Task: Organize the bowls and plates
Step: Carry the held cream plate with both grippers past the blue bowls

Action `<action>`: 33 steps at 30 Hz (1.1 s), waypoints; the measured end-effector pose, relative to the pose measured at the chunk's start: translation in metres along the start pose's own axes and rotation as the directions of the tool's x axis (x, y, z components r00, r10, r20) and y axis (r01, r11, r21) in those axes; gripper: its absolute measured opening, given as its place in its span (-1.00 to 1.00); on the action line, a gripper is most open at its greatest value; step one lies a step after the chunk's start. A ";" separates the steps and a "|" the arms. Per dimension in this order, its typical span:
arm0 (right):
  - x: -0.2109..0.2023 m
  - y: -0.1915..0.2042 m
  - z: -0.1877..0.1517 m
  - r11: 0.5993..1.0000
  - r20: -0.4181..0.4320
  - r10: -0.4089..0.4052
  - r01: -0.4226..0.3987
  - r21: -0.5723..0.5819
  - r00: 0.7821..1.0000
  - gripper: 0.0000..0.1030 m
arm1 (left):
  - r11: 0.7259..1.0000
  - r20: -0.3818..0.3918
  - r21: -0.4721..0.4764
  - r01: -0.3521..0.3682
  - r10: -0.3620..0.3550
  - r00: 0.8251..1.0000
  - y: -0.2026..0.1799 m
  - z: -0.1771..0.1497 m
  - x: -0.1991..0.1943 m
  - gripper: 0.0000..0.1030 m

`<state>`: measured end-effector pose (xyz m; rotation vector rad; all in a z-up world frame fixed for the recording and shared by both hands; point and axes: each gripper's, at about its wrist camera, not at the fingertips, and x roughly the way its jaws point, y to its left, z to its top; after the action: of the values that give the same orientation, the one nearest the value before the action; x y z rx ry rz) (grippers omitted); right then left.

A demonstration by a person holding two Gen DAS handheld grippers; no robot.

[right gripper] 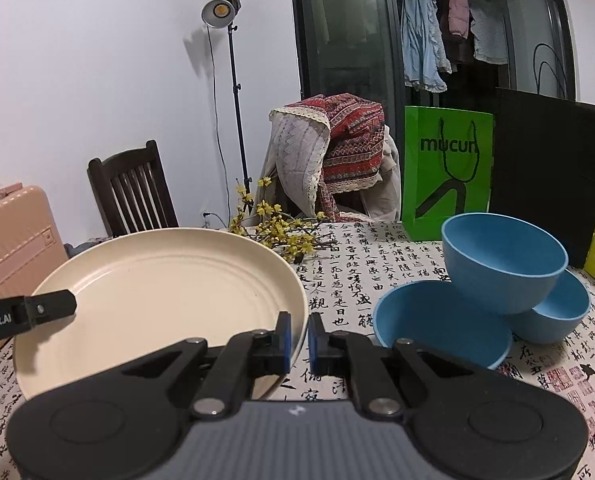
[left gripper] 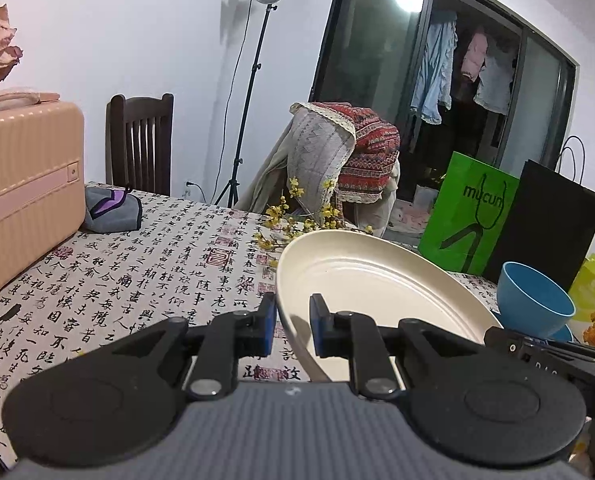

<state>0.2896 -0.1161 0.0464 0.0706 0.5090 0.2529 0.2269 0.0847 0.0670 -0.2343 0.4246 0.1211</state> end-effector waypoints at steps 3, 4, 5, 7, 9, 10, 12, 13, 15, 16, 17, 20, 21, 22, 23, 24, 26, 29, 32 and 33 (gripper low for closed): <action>-0.004 -0.003 -0.003 1.000 0.001 -0.003 0.003 0.008 1.000 -0.84 | 1.000 0.003 0.005 0.006 -0.006 1.000 -0.002 -0.002 -0.003 -0.65; -0.006 -0.005 -0.004 1.000 0.002 -0.005 0.005 0.011 1.000 -0.84 | 1.000 0.003 0.006 0.009 -0.009 1.000 -0.003 -0.003 -0.004 -0.65; -0.007 -0.006 -0.005 1.000 0.002 -0.006 0.006 0.013 1.000 -0.84 | 1.000 0.004 0.008 0.011 -0.011 1.000 -0.004 -0.004 -0.005 -0.65; -0.010 -0.009 -0.006 1.000 0.002 -0.008 0.008 0.022 1.000 -0.84 | 1.000 0.004 0.012 0.015 -0.015 1.000 -0.006 -0.006 -0.007 -0.65; -0.013 -0.011 -0.009 1.000 0.004 -0.011 0.011 0.026 1.000 -0.84 | 1.000 0.005 0.016 0.019 -0.019 1.000 -0.008 -0.008 -0.009 -0.65; -0.014 -0.012 -0.010 1.000 0.004 -0.012 0.012 0.028 1.000 -0.84 | 1.000 0.005 0.016 0.021 -0.021 1.000 -0.009 -0.009 -0.010 -0.65; -0.017 -0.014 -0.011 0.999 0.005 -0.016 0.016 0.030 1.000 -0.84 | 0.999 0.005 0.015 0.028 -0.028 1.000 -0.011 -0.011 -0.012 -0.65; -0.018 -0.015 -0.011 0.999 0.006 -0.018 0.017 0.032 1.000 -0.84 | 0.999 0.005 0.015 0.031 -0.031 0.999 -0.011 -0.012 -0.012 -0.65; -0.020 -0.016 -0.012 0.999 0.008 -0.021 0.020 0.035 1.000 -0.84 | 0.999 0.004 0.016 0.038 -0.038 0.999 -0.013 -0.013 -0.014 -0.65; -0.022 -0.017 -0.013 0.999 0.009 -0.021 0.021 0.038 1.000 -0.84 | 0.999 0.004 0.016 0.040 -0.040 0.999 -0.014 -0.014 -0.014 -0.65; -0.023 -0.018 -0.013 0.999 0.011 -0.022 0.022 0.041 1.000 -0.84 | 0.999 0.004 0.016 0.043 -0.043 0.999 -0.015 -0.015 -0.015 -0.65; -0.028 -0.020 -0.015 0.999 0.020 -0.029 0.028 0.040 0.999 -0.84 | 0.999 0.002 0.020 0.050 -0.050 0.999 -0.017 -0.018 -0.016 -0.65; -0.030 -0.021 -0.016 0.999 0.024 -0.029 0.028 0.042 0.999 -0.84 | 0.998 0.001 0.022 0.052 -0.052 0.999 -0.018 -0.019 -0.017 -0.65; -0.031 -0.023 -0.017 0.999 0.026 -0.029 0.028 0.045 0.999 -0.84 | 0.998 0.000 0.023 0.054 -0.054 0.999 -0.019 -0.020 -0.017 -0.65; -0.033 -0.024 -0.018 0.998 0.029 -0.029 0.028 0.049 0.999 -0.84 | 0.998 0.000 0.026 0.057 -0.057 0.998 -0.020 -0.021 -0.017 -0.65; -0.034 -0.026 -0.019 0.998 0.031 -0.029 0.027 0.053 0.999 -0.84 | 0.998 -0.001 0.027 0.059 -0.059 0.998 -0.021 -0.022 -0.018 -0.65; -0.037 -0.028 -0.020 0.998 0.042 -0.032 0.030 0.060 0.999 -0.84 | 0.997 0.001 0.030 0.064 -0.064 0.998 -0.022 -0.024 -0.019 -0.65; -0.042 -0.031 -0.023 0.997 0.055 -0.036 0.032 0.065 0.998 -0.84 | 0.997 0.004 0.037 0.068 -0.068 0.998 -0.026 -0.027 -0.020 -0.65; -0.047 -0.035 -0.027 0.997 0.069 -0.041 0.037 0.067 0.997 -0.84 | 0.996 0.001 0.039 0.077 -0.077 0.997 -0.028 -0.030 -0.020 -0.65; -0.049 -0.036 -0.028 0.997 0.073 -0.043 0.038 0.068 0.996 -0.84 | 0.996 0.000 0.041 0.081 -0.081 0.997 -0.029 -0.032 -0.020 -0.65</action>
<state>0.2426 -0.1632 0.0401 0.1344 0.4449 0.1929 0.2011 0.0474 0.0529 -0.2107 0.4151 0.0333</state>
